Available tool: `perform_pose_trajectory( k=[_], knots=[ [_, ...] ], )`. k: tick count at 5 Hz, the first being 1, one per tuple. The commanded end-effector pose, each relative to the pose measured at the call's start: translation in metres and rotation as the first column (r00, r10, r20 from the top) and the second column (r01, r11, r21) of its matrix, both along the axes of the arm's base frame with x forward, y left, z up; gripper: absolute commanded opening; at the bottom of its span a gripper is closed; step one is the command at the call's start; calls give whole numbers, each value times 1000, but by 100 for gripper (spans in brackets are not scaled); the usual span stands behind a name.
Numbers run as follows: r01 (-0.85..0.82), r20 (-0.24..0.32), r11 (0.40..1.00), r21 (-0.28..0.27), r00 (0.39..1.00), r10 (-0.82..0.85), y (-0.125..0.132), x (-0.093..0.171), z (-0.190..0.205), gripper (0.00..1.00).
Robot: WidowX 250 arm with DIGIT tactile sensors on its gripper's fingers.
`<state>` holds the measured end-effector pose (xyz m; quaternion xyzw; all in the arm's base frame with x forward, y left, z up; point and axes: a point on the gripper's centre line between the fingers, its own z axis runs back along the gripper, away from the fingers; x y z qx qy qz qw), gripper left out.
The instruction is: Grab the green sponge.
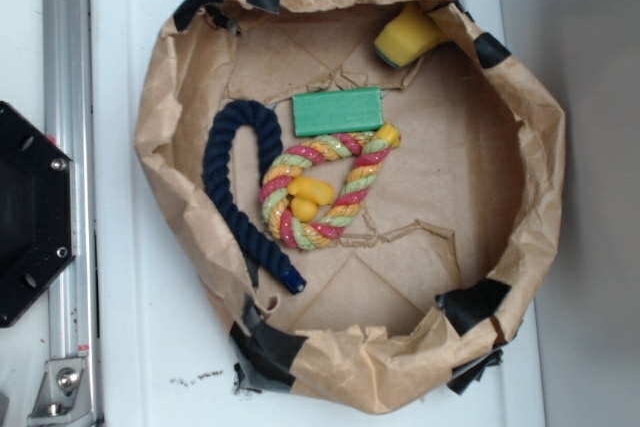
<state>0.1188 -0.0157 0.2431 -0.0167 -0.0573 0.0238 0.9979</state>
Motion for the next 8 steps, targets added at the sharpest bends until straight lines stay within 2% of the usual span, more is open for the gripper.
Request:
perform_pose_trajectory(
  k=[1, 2, 3, 4, 5, 6, 7, 8],
  knots=[
    [0, 0, 1000, 0, 1000, 0, 0, 0, 0, 100],
    [-172, 89, 980, 96, 982, 164, 18, 38, -34, 100],
    [-153, 180, 975, 162, 976, 123, 37, 76, -57, 100],
    [-365, 197, 925, 110, 920, 340, 54, 100, -71, 100],
    [-529, 323, 848, 16, 806, 497, 77, 122, -89, 100],
    [-582, 342, 810, -72, 748, 569, 90, 148, -118, 100],
    [-580, 362, 797, -170, 715, 598, 93, 167, -144, 100],
    [-613, 338, 776, -151, 706, 623, 105, 185, -156, 100]
  ],
)
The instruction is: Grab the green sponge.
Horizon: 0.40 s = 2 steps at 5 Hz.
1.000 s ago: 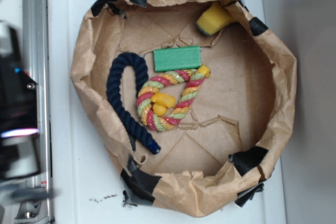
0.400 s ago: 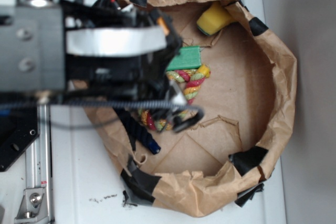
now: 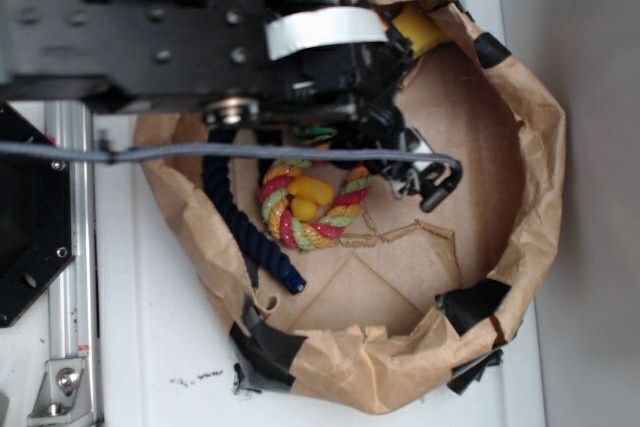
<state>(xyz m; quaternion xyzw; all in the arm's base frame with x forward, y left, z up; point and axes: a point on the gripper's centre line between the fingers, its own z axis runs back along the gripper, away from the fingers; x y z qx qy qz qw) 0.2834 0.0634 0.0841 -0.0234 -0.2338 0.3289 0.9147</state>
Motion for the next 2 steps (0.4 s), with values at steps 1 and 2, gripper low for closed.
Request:
perform_pose_trajectory(
  k=[1, 2],
  knots=[
    [-99, 10, 994, 51, 995, 98, 52, 19, 2, 100],
    [-126, -27, 986, 113, 991, 130, 74, 18, -2, 100]
  ],
)
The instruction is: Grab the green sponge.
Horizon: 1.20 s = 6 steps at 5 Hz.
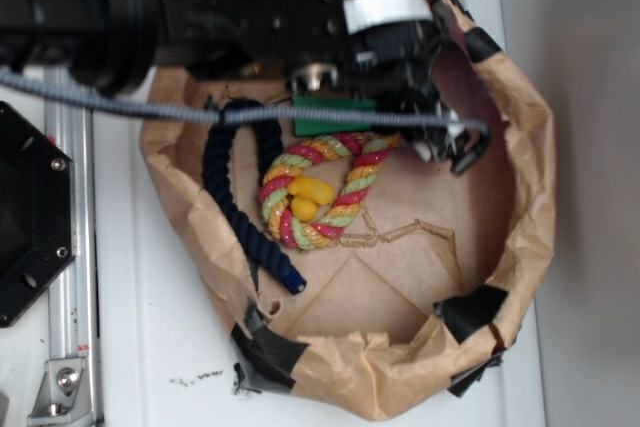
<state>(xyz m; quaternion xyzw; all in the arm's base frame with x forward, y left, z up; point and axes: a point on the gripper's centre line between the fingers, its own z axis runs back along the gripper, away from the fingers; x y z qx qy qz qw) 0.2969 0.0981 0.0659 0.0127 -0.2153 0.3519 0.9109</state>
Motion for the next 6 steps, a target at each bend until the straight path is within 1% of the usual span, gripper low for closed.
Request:
perform_pose_trajectory(
  k=[1, 2, 3, 4, 5, 6],
  knots=[
    [-83, 0, 990, 115, 996, 84, 54, 12, 13, 100],
    [-67, -33, 991, 116, 997, 71, 53, 23, 3, 100],
    [-53, -32, 991, 126, 998, 58, 40, 22, -1, 0],
    [3, -31, 992, 129, 1000, 1, 23, 17, 5, 0],
    [104, 2, 985, 138, 994, -105, -2, 13, 27, 0],
    [219, 61, 971, 98, 972, -225, -32, 2, 60, 0]
  ],
)
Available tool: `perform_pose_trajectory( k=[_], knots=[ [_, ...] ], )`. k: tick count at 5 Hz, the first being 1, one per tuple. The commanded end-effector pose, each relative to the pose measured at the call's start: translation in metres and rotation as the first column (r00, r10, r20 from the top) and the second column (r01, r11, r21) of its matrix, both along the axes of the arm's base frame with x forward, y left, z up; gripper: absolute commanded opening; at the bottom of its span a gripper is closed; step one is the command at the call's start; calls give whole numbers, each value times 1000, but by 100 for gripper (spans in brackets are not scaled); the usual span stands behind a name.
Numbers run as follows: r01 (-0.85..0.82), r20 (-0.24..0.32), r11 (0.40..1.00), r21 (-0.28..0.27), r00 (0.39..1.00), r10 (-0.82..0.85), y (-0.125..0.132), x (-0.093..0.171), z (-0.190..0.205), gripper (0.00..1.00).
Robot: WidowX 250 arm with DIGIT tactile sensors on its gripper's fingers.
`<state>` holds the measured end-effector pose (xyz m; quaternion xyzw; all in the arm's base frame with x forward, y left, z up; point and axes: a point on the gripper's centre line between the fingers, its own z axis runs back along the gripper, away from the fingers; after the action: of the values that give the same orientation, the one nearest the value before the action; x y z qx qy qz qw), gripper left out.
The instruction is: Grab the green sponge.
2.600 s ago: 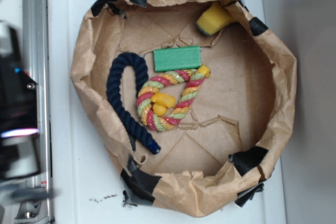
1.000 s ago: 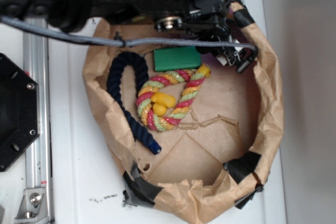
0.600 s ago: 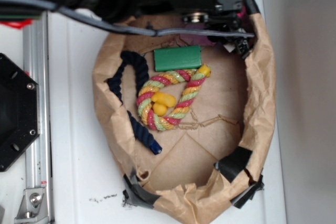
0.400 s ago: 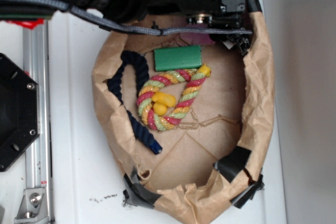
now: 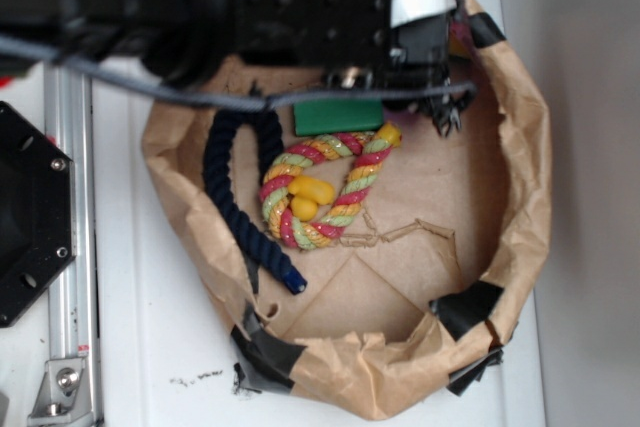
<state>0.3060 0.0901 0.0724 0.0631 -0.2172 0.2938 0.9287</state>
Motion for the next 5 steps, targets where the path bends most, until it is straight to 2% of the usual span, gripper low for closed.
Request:
perform_pose_trajectory(
  k=[1, 2, 3, 4, 5],
  knots=[
    [242, 148, 968, -61, 962, -231, -56, -24, 89, 0],
    [267, 149, 962, -64, 955, -255, -69, -33, 95, 0],
    [204, 139, 978, -52, 971, -195, -64, -36, 92, 0],
    [125, 107, 990, -63, 987, -118, -42, -28, 73, 100],
    [45, 97, 998, -45, 994, -41, -11, -20, 54, 100]
  ],
)
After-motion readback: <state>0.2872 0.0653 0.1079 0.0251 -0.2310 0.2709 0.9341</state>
